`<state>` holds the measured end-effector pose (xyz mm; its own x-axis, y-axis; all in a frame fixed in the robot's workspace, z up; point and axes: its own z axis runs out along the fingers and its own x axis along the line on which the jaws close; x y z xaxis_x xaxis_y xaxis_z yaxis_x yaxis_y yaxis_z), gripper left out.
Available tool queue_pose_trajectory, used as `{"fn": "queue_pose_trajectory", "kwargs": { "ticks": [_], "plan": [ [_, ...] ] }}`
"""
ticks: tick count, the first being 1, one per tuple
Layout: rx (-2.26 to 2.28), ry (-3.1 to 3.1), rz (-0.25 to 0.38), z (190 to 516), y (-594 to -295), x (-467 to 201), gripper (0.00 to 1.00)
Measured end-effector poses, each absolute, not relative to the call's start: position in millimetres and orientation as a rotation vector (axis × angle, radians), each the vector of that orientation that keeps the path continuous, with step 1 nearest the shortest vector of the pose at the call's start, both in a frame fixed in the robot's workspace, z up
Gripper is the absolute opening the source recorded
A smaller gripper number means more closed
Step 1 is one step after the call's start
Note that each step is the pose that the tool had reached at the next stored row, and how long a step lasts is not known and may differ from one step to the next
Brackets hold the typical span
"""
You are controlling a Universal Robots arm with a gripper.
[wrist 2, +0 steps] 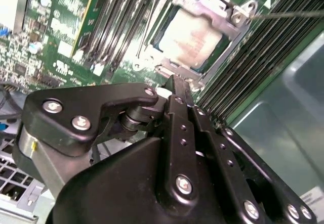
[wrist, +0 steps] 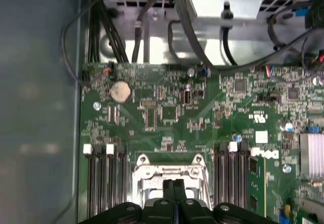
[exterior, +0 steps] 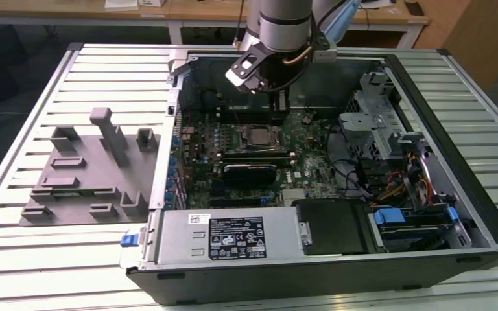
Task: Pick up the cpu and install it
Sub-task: 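Close the cpu cover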
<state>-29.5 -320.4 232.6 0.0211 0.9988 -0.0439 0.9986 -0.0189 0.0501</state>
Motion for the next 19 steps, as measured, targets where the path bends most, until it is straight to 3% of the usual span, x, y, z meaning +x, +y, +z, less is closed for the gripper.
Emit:
{"fn": "queue_pose_trajectory", "kwargs": {
  "ticks": [19],
  "plan": [
    [2.200,2.149,0.006,222,-326,-55,0.11]
  ]
}}
